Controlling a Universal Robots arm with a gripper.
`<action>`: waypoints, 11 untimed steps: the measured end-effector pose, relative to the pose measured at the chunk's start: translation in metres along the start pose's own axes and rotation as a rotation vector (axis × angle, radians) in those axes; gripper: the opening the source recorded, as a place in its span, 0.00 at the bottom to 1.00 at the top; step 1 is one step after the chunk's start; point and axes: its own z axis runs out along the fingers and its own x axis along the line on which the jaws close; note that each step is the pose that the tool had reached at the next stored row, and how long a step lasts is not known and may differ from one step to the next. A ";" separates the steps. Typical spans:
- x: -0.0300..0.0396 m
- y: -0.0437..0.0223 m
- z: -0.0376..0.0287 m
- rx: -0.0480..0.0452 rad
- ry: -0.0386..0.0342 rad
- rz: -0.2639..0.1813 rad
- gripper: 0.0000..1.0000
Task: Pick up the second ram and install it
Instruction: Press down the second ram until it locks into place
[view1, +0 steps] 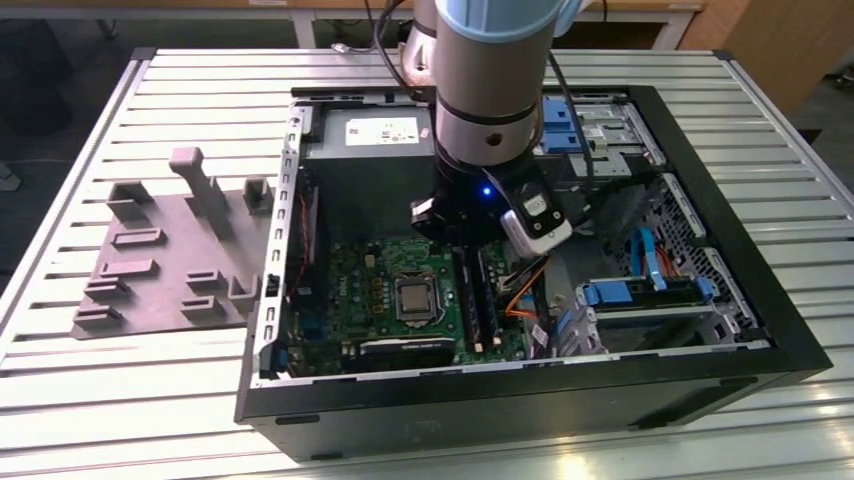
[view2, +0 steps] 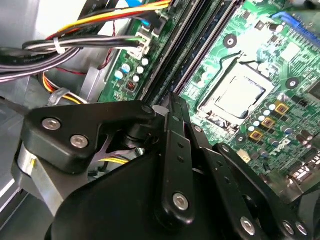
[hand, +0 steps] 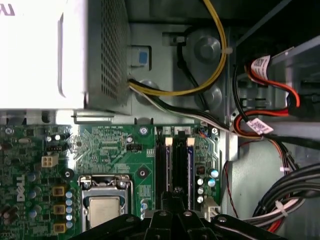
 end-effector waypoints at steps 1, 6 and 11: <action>0.0000 -0.0010 0.0000 0.0006 0.0000 0.000 0.11; -0.0001 -0.0058 0.0000 0.0028 -0.0001 0.000 0.11; -0.0002 -0.0109 0.0001 0.0044 -0.0001 0.000 0.11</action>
